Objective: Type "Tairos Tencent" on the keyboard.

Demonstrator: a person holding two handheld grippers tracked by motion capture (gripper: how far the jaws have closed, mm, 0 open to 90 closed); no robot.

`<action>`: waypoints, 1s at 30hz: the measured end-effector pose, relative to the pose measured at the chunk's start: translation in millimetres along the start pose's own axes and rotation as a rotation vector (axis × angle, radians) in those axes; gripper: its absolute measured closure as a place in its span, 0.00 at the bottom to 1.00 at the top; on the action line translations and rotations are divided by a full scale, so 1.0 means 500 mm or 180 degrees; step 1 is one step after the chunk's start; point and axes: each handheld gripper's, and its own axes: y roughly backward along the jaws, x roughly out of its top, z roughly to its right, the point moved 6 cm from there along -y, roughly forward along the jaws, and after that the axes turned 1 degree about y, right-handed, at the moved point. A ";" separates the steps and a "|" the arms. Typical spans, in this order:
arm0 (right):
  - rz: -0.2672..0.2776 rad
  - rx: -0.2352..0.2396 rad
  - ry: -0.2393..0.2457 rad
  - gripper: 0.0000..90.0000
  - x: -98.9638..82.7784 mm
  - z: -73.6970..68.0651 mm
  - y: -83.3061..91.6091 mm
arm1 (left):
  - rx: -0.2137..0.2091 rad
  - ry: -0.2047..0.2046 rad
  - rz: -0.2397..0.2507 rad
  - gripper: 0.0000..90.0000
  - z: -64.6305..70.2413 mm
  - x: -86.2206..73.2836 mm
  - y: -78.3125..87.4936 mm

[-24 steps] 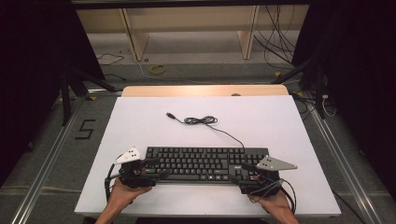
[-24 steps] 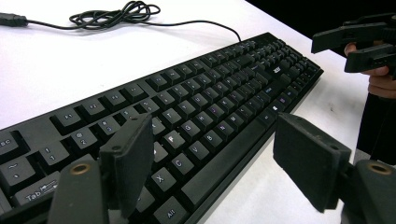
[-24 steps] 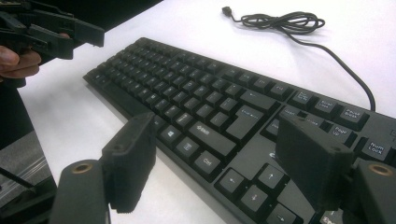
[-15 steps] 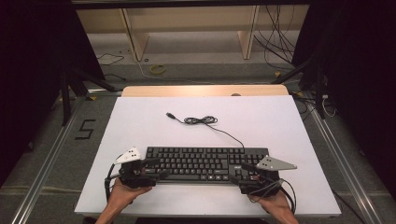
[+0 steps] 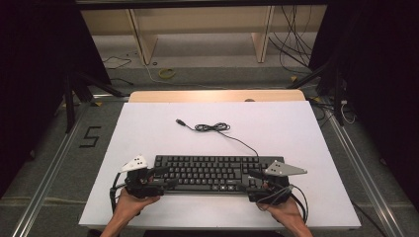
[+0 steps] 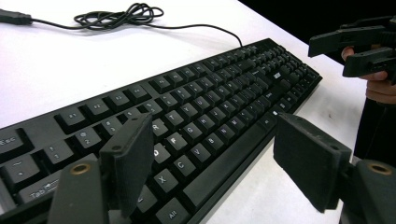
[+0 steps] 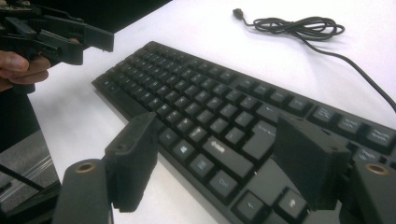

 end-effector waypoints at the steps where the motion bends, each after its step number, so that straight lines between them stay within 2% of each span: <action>1: -0.0007 0.0005 0.0001 0.35 0.004 -0.002 -0.003 | 0.0014 0.0007 0.0006 0.32 -0.002 0.000 0.001; 11: -0.0078 0.0064 0.0066 0.39 0.038 -0.011 -0.035 | 0.0070 0.0034 -0.0004 0.32 -0.007 0.000 0.002; 24: -0.0311 0.0172 0.0209 0.52 0.098 -0.046 -0.128 | 0.0223 0.0049 -0.0077 0.33 -0.025 -0.004 0.007; 30: -0.0414 0.0166 0.0253 0.55 0.105 -0.052 -0.156 | 0.0304 0.0078 -0.0117 0.34 -0.035 -0.007 0.010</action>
